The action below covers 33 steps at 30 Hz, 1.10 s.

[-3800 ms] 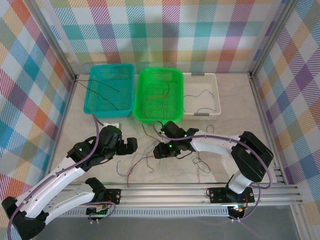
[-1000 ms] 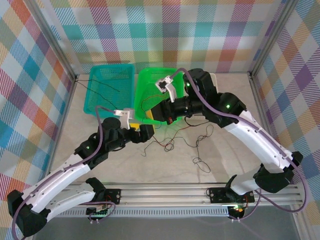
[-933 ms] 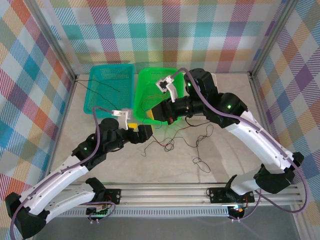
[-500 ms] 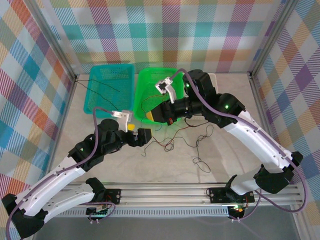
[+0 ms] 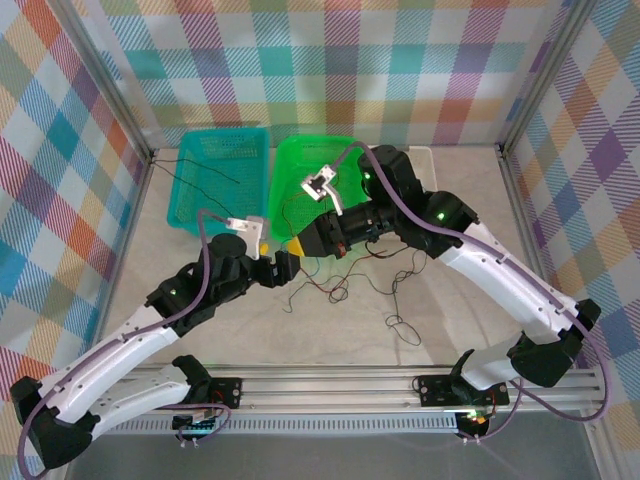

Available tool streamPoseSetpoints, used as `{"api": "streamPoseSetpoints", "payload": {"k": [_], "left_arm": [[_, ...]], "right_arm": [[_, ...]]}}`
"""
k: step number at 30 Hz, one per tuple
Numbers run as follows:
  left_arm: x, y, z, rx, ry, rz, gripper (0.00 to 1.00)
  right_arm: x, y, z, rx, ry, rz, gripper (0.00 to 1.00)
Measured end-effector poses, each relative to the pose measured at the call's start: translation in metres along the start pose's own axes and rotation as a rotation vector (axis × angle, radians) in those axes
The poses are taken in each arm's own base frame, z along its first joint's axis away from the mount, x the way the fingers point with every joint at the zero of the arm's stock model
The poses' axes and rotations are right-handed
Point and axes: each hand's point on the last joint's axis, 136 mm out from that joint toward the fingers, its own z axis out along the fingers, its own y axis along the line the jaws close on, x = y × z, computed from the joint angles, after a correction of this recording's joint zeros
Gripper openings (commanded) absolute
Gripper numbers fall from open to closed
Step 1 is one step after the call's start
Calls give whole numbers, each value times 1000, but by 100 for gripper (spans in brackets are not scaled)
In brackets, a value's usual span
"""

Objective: Untangle the cables

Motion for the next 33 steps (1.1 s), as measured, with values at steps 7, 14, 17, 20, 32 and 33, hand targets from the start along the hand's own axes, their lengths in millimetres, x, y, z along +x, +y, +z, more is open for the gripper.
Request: {"api": "streamPoseSetpoints", "payload": {"k": [7, 14, 17, 20, 32, 33], "left_arm": [[-9, -11, -3, 59, -34, -4, 24], [-19, -20, -17, 117, -85, -25, 0], [-23, -23, -25, 137, -103, -43, 0], [-27, -26, -31, 154, -113, -61, 0], [-81, -50, -56, 176, -148, -74, 0], [-89, -52, -58, 173, -155, -69, 0]], "right_arm": [[-2, 5, 0, -25, -4, -2, 0], [0, -14, -8, 60, -53, 13, 0], [1, -39, -22, 144, -110, 48, 0], [7, -72, -35, 219, -159, 119, 7], [71, -178, -28, 428, -119, 283, 63], [79, -188, -26, 449, -111, 294, 64]]}}
